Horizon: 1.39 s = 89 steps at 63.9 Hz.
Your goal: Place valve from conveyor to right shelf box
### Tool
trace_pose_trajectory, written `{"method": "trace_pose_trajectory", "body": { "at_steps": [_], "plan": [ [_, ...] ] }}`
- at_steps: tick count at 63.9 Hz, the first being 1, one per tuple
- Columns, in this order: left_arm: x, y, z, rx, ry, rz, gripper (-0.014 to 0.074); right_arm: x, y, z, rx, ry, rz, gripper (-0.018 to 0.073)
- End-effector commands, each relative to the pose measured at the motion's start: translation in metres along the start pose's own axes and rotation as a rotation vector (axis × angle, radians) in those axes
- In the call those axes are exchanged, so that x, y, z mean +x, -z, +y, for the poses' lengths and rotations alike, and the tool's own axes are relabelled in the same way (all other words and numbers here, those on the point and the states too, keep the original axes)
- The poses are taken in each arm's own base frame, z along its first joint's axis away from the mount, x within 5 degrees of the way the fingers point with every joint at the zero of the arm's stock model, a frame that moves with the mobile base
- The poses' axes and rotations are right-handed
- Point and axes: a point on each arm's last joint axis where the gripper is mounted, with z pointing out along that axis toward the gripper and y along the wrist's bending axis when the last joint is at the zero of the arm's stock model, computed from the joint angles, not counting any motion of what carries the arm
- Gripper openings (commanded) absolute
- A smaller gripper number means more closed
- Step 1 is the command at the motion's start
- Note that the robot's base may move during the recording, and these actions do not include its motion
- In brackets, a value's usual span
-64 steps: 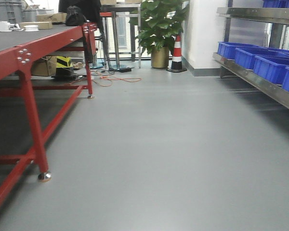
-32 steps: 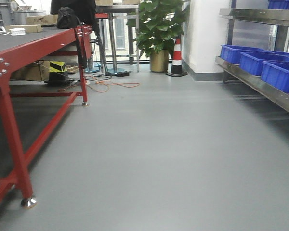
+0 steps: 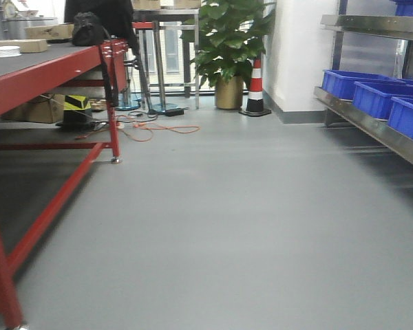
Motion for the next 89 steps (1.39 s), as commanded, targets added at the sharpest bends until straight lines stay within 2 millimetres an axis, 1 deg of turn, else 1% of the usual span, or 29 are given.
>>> {"method": "trace_pose_trajectory", "body": {
  "at_steps": [1, 89],
  "plan": [
    [-0.0068, 0.0027, -0.0003, 0.005, 0.006, -0.063, -0.0111, -0.0126, 0.0054, -0.0006, 0.01, 0.002, -0.105, -0.0152],
    [-0.0068, 0.0027, -0.0003, 0.005, 0.006, -0.063, -0.0111, -0.0126, 0.0054, -0.0006, 0.01, 0.002, -0.105, -0.0152]
  ]
}}
